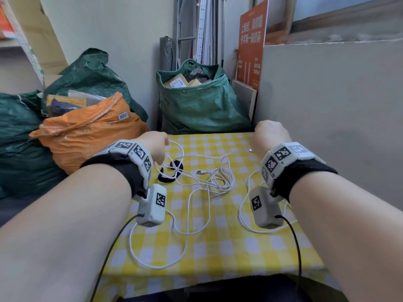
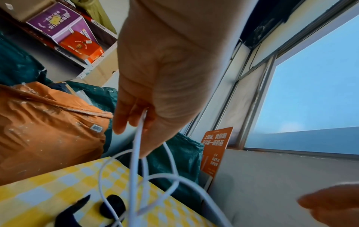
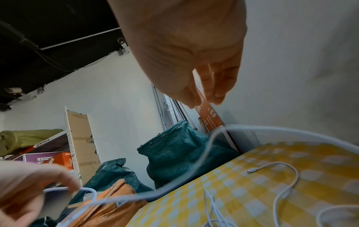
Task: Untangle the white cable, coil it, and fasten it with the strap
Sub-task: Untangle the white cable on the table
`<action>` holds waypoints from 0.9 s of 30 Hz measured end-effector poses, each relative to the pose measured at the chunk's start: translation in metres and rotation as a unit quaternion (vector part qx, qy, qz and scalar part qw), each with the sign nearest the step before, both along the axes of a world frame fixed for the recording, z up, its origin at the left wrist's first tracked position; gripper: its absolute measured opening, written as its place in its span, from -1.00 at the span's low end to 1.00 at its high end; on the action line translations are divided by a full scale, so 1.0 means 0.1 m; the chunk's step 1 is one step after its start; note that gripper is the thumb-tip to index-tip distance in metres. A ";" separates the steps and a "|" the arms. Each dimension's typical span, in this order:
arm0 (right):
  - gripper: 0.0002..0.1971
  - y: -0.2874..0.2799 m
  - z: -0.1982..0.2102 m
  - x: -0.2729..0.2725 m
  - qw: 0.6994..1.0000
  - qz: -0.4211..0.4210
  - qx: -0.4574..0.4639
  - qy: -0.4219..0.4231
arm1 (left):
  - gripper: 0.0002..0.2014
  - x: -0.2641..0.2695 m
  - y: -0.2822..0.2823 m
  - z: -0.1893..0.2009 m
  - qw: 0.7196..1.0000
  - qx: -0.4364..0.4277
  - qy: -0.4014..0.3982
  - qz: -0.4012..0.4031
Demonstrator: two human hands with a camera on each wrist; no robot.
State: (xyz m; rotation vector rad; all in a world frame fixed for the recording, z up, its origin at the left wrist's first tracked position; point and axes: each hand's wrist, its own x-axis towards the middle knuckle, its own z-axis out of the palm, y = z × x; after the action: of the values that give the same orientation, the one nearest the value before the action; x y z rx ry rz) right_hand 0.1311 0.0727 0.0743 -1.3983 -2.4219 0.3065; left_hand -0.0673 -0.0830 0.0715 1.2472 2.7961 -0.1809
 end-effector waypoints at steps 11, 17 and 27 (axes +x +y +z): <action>-0.62 -0.48 -0.19 -0.53 0.962 0.252 -0.102 -0.014 | -0.40 0.14 0.12 -0.02 0.984 0.118 -0.078 -0.106; -0.58 -0.64 -0.39 -0.89 0.946 0.286 -0.135 -0.067 | -0.56 -0.04 0.04 -0.07 0.970 0.183 -0.090 -0.129; -0.72 -0.65 -0.53 -1.10 0.949 0.305 -0.085 -0.005 | -0.67 -0.41 -0.15 -0.34 0.988 0.112 -0.057 -0.093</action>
State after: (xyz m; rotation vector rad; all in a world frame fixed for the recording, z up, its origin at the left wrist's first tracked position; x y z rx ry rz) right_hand 0.0210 0.0078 0.0210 -0.6616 -2.8381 0.6642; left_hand -0.1088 -0.0983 0.0372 1.5149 2.6585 0.1935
